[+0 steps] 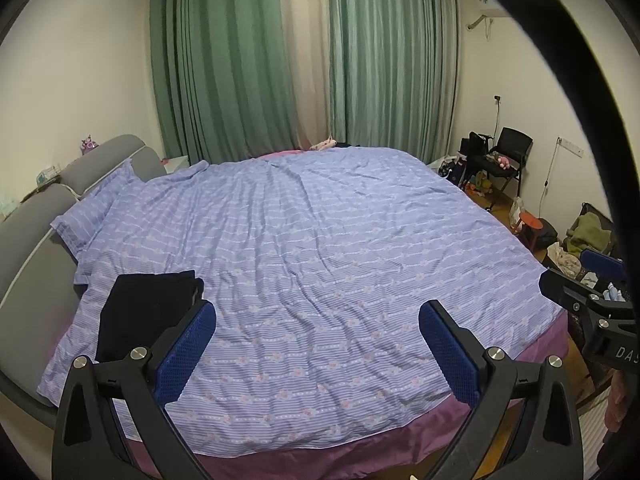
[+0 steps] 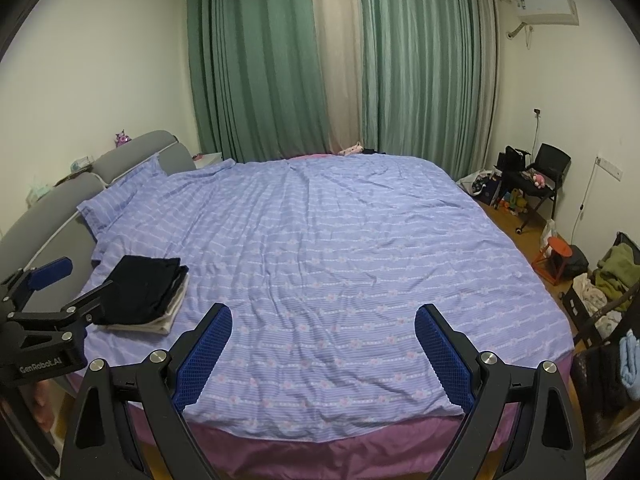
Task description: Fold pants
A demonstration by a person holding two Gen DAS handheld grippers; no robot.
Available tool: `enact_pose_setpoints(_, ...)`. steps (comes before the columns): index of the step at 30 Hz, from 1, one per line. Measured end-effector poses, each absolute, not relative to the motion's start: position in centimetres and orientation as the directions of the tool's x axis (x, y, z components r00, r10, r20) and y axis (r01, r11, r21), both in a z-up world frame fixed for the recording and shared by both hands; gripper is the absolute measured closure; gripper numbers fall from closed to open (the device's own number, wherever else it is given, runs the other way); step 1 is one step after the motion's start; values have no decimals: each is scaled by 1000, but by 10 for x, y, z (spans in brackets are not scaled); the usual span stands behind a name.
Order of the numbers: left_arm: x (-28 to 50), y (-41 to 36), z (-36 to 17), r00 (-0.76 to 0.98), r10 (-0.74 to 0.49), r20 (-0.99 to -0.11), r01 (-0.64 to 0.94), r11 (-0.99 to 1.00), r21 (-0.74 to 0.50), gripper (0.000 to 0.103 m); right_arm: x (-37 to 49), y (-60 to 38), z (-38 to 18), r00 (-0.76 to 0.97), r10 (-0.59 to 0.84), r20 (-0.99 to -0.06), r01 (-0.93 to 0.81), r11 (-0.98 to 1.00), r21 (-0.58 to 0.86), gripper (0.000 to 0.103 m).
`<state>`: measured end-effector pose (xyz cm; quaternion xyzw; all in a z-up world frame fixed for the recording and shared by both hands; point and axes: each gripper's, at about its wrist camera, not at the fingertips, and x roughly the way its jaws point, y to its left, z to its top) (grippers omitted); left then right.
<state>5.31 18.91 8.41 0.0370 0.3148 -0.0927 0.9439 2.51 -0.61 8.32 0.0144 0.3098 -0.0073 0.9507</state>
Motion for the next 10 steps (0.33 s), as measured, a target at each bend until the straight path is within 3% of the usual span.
enact_pose_setpoints(10,63,189,81,775,-161,-611,207,978,3,0,26,-18,81,800,-7,-599,24,999,21,10)
